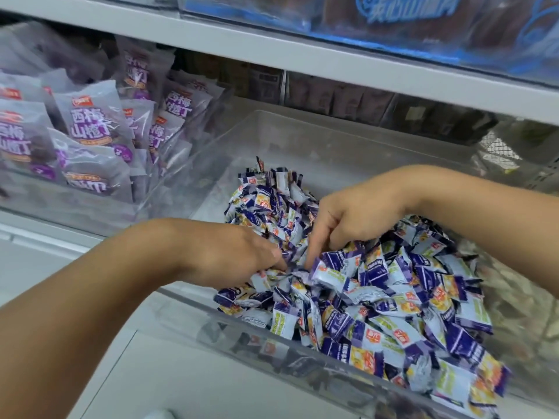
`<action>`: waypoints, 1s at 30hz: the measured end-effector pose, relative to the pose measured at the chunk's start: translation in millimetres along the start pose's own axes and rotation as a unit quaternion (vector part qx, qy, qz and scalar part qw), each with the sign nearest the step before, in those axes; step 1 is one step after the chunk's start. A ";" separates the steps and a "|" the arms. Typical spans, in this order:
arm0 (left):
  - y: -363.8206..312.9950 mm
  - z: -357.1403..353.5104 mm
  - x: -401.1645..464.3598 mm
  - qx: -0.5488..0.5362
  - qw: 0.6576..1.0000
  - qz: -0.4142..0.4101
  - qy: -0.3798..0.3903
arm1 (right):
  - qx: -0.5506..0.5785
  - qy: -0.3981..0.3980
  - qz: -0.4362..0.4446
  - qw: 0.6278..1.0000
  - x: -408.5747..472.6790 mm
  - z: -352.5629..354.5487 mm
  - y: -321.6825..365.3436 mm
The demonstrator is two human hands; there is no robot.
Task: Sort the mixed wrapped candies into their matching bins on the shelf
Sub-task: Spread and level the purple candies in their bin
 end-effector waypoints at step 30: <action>17.7 2.4 -5.7 -0.235 0.962 0.128 -0.061 | 0.027 -0.032 -0.031 0.999 15.6 -2.1 -4.5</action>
Point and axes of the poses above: each hand's wrist, its own x-axis towards the middle knuckle, its own z-axis out of the back of the hand, y = z × x, the point moved 6 cm from there along x, towards the middle knuckle, and after that the axes turned 3 degrees about x, right-handed, at the moved point
